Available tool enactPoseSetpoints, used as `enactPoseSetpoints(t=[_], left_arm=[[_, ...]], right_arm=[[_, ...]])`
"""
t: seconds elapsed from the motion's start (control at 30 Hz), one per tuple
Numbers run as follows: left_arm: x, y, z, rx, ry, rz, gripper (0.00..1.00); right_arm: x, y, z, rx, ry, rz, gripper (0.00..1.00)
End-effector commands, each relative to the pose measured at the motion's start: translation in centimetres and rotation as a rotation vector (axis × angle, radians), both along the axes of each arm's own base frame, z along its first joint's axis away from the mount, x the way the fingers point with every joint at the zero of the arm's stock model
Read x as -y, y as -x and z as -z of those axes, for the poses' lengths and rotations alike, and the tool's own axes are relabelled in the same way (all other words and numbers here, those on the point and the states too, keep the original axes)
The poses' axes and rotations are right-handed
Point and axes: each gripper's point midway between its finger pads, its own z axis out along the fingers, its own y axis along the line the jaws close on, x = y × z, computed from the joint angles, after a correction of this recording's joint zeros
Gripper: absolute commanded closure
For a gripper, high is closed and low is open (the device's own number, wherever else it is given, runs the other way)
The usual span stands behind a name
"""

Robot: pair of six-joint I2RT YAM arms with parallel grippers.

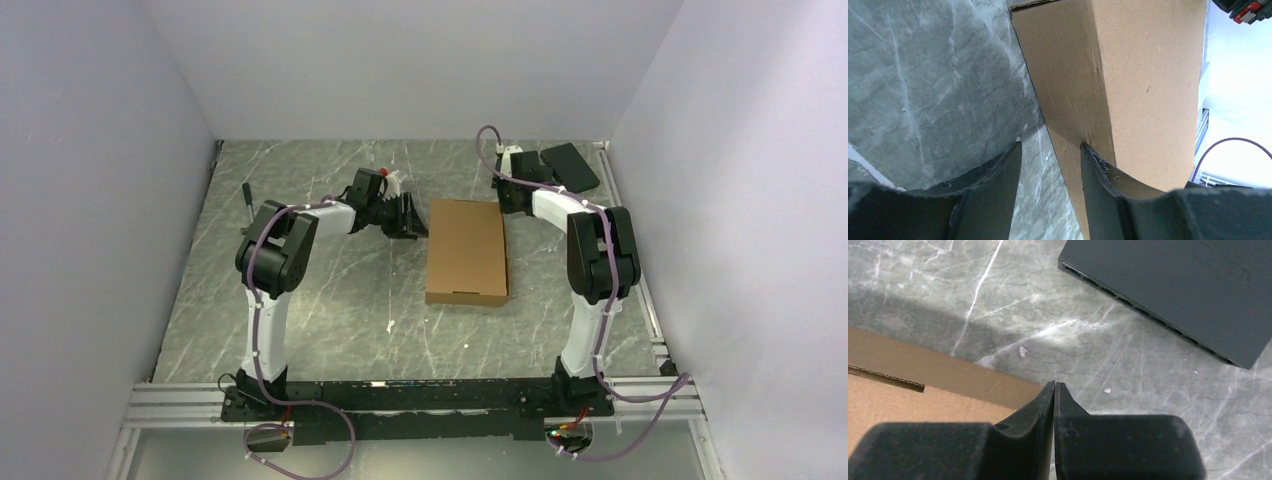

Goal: Fold the paper box

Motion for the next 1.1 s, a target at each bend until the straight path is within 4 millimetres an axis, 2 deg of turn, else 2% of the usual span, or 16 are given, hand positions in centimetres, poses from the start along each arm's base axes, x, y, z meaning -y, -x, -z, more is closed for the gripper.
enactPoseSetpoints(t=[0.0, 0.13, 0.3, 0.33, 0.37, 0.43, 0.5, 0.6, 0.63, 0.67, 0.7, 0.73, 0.83, 0.87, 0.93, 1.07], left_arm=[[2.2, 0.6, -1.4, 0.035, 0.007, 0.007, 0.47], [-0.7, -1.0, -2.7, 0.067, 0.013, -0.108, 0.46], [-3.7, -1.4, -6.5, 0.206, -0.004, -0.195, 0.45], [-4.2, -1.3, -7.3, 0.236, -0.013, -0.206, 0.45], [-4.6, -1.1, -8.2, 0.268, -0.022, -0.216, 0.45], [-5.5, -0.3, -9.8, 0.328, -0.031, -0.226, 0.44], [-6.0, 0.9, -11.2, 0.372, -0.015, -0.223, 0.42], [-6.7, 2.7, -11.9, 0.367, 0.041, -0.241, 0.18], [-6.8, 3.0, -11.9, 0.356, 0.074, -0.245, 0.15], [-6.9, 3.4, -11.7, 0.332, 0.103, -0.243, 0.15], [-7.0, 3.9, -11.4, 0.309, 0.129, -0.234, 0.16], [-7.0, 4.3, -10.9, 0.289, 0.142, -0.232, 0.17], [-7.2, 5.3, -9.0, 0.217, 0.116, -0.233, 0.23], [-7.0, 5.6, -8.4, 0.198, 0.111, -0.226, 0.32], [-6.5, 6.3, -7.4, 0.158, 0.100, -0.218, 0.43], [-4.4, 7.8, -5.4, 0.124, 0.017, -0.177, 0.48]], right_arm=[[-2.7, 0.5, -2.4, 0.055, -0.033, -0.023, 0.91], [1.3, 1.0, -5.5, 0.164, 0.080, -0.006, 0.89], [2.6, 4.5, -9.9, 0.286, 0.133, -0.073, 0.79], [2.4, 5.5, -10.5, 0.307, 0.136, -0.123, 0.69], [2.6, 6.6, -10.4, 0.307, 0.129, -0.144, 0.54], [2.7, 8.5, -10.4, 0.267, -0.009, -0.152, 0.08], [2.0, 10.4, -8.8, 0.162, -0.197, -0.187, 0.01], [1.1, 12.0, -6.3, 0.020, -0.303, -0.169, 0.08], [1.5, 11.7, -6.0, 0.025, -0.293, -0.135, 0.17], [2.0, 11.4, -5.6, 0.025, -0.285, -0.091, 0.35], [2.2, 11.3, -5.1, 0.012, -0.286, -0.055, 0.52], [2.4, 11.1, -4.6, -0.005, -0.286, -0.039, 0.61], [2.5, 10.9, -2.7, -0.071, -0.301, 0.016, 0.75], [2.8, 10.7, -2.1, -0.087, -0.291, 0.038, 0.80], [3.2, 10.4, -1.2, -0.112, -0.276, 0.070, 0.83], [2.3, 10.2, 0.0, -0.129, -0.207, 0.029, 0.85]])
